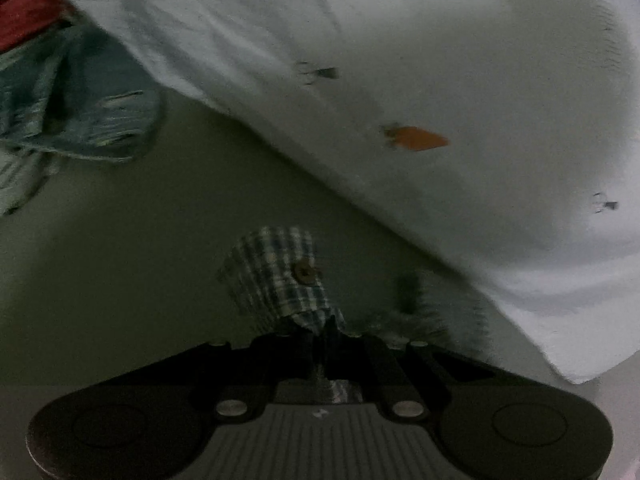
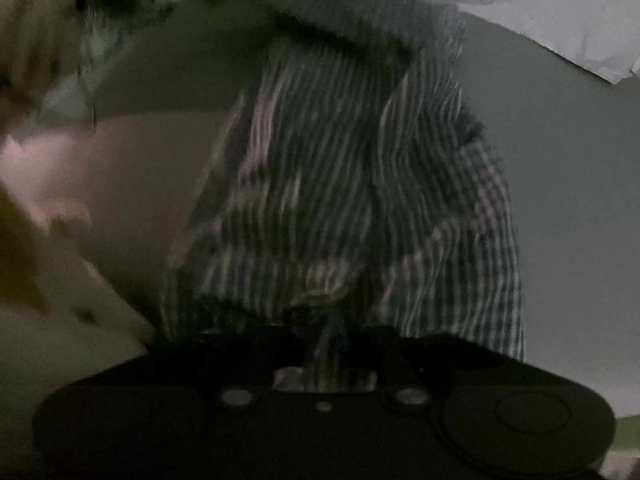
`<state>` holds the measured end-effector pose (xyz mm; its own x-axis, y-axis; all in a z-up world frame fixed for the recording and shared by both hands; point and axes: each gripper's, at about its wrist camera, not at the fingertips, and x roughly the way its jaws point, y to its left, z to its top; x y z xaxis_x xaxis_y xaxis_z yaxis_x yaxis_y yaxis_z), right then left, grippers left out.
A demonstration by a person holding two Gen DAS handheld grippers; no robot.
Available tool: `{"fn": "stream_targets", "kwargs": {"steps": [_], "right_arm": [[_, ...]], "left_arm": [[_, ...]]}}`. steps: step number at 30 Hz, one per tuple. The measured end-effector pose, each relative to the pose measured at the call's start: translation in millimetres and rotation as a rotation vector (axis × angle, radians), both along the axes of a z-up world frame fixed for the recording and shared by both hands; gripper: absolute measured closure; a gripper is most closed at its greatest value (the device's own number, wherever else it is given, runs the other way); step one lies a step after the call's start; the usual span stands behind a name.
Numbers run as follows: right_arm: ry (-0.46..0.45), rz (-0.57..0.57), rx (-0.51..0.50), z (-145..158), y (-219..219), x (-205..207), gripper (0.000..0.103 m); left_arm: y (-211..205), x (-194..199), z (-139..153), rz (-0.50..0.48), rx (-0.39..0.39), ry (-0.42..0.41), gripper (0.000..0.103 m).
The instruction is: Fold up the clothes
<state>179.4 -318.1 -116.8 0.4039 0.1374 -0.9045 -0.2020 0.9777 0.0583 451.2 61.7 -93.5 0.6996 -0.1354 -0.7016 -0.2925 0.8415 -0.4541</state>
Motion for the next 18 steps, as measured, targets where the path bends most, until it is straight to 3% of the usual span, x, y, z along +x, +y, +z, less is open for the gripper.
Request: {"fn": "stream_targets", "kwargs": {"steps": [1, 6, 9, 11, 13, 15, 18], "right_arm": [[-0.016, -0.019, 0.016, 4.1, -9.1, 6.5, 0.068], [-0.044, -0.086, -0.065, 4.2, -45.3, 28.1, 0.069], [-0.044, -0.114, -0.074, 4.0, -63.7, 38.3, 0.069], [-0.040, -0.155, -0.068, -2.1, -71.5, 45.6, 0.069], [0.000, -0.183, -0.075, -19.6, -76.1, 50.3, 0.069], [0.059, -0.186, -0.103, -39.5, -76.4, 57.7, 0.070], [0.080, -0.170, -0.116, -47.9, -76.6, 68.3, 0.070]], "left_arm": [[5.9, -6.6, -0.5, 0.023, -0.007, -0.006, 0.099], [30.8, -43.4, 33.4, 0.147, -0.096, -0.124, 0.100], [32.8, -58.4, 58.7, 0.145, -0.022, -0.190, 0.100], [37.1, -56.6, 54.3, 0.177, 0.035, -0.149, 0.100], [42.9, -55.2, 42.7, 0.205, 0.006, -0.097, 0.100], [40.9, -61.1, 42.9, 0.195, -0.023, -0.104, 0.100], [25.0, -65.6, 52.9, 0.141, 0.051, -0.116, 0.100]]}}
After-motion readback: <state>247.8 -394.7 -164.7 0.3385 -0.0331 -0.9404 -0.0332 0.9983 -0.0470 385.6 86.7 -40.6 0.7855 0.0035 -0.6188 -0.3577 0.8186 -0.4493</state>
